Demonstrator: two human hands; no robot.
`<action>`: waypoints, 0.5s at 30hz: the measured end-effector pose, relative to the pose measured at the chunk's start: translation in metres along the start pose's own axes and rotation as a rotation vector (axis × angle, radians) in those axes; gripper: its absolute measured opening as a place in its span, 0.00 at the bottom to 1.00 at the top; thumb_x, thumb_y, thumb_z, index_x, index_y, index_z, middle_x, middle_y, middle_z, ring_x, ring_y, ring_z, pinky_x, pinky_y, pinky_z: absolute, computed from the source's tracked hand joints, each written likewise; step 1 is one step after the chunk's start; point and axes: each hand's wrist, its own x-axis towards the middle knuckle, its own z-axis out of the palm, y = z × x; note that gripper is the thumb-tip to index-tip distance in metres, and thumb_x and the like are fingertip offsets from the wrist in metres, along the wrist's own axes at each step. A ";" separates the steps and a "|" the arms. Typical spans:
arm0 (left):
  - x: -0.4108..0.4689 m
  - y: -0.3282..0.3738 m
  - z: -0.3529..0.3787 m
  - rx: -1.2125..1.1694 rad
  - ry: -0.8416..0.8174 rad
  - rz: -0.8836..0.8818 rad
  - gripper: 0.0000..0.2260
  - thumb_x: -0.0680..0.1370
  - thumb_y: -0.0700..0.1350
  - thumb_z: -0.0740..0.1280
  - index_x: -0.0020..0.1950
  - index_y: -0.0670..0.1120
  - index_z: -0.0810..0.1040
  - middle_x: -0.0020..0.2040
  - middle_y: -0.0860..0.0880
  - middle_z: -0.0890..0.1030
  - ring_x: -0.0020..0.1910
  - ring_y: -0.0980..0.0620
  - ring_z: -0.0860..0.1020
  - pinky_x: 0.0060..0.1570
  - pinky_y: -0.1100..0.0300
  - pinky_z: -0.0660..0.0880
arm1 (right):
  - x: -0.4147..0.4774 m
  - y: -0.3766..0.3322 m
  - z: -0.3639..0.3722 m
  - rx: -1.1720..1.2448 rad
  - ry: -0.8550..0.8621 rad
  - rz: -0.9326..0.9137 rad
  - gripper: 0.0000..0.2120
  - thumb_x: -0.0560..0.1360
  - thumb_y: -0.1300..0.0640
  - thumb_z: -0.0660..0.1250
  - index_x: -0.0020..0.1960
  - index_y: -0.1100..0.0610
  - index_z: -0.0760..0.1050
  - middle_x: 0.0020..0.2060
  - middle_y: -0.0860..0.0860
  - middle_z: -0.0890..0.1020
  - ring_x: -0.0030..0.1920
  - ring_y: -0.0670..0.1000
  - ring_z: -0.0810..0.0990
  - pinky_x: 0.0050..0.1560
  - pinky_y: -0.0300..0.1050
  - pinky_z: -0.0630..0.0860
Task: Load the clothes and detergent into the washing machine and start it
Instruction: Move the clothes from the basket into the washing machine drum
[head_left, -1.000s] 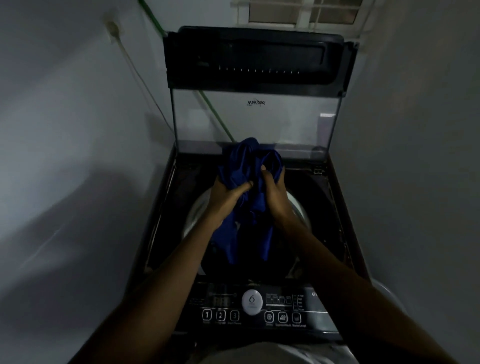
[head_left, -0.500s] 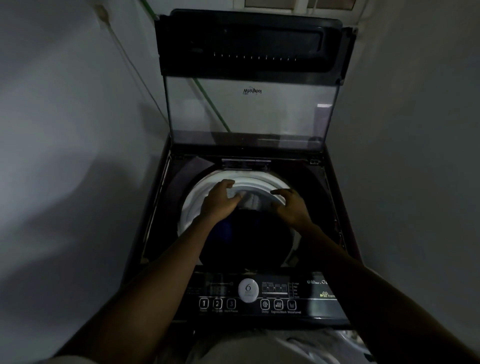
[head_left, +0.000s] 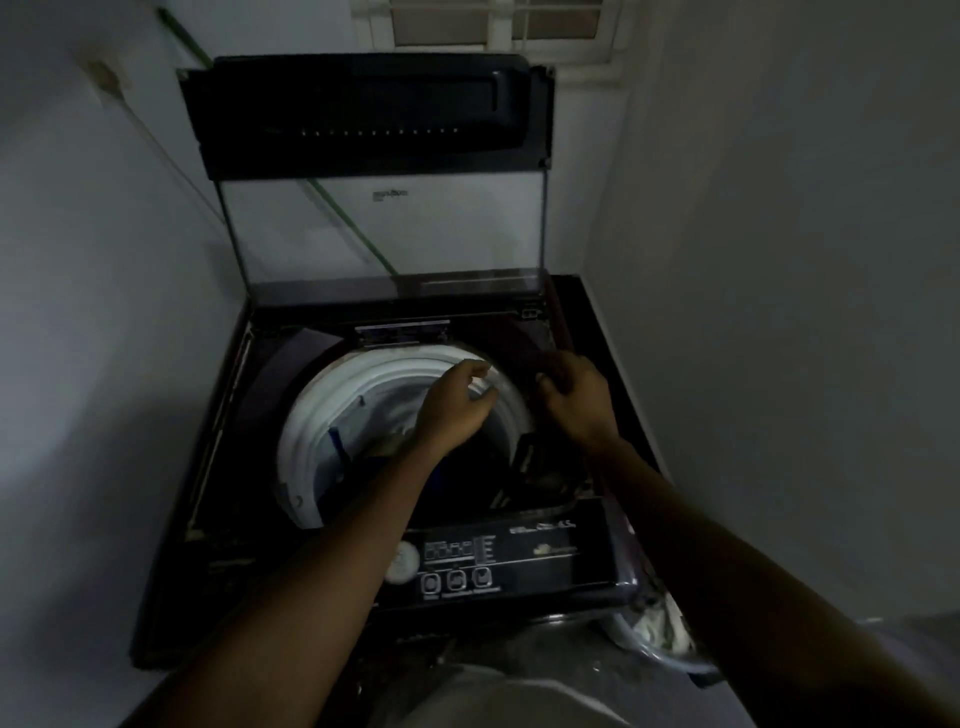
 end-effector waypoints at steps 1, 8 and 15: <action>-0.005 0.010 0.013 -0.007 0.012 0.022 0.16 0.77 0.46 0.69 0.64 0.48 0.76 0.60 0.51 0.79 0.60 0.52 0.77 0.61 0.53 0.74 | -0.005 0.007 -0.012 0.004 0.013 -0.013 0.16 0.74 0.56 0.67 0.62 0.55 0.77 0.56 0.57 0.79 0.56 0.56 0.79 0.54 0.41 0.72; -0.053 0.084 0.109 -0.058 0.034 0.112 0.16 0.77 0.50 0.69 0.64 0.49 0.76 0.61 0.51 0.79 0.61 0.53 0.77 0.62 0.53 0.74 | -0.042 0.084 -0.100 -0.017 -0.012 -0.070 0.18 0.76 0.58 0.65 0.65 0.57 0.74 0.59 0.57 0.78 0.57 0.57 0.78 0.58 0.50 0.75; -0.110 0.136 0.194 0.030 -0.017 0.165 0.17 0.79 0.50 0.68 0.66 0.49 0.75 0.63 0.52 0.78 0.63 0.55 0.75 0.62 0.57 0.73 | -0.091 0.155 -0.172 -0.054 -0.053 -0.043 0.17 0.77 0.58 0.64 0.66 0.54 0.74 0.60 0.55 0.77 0.58 0.55 0.77 0.56 0.42 0.71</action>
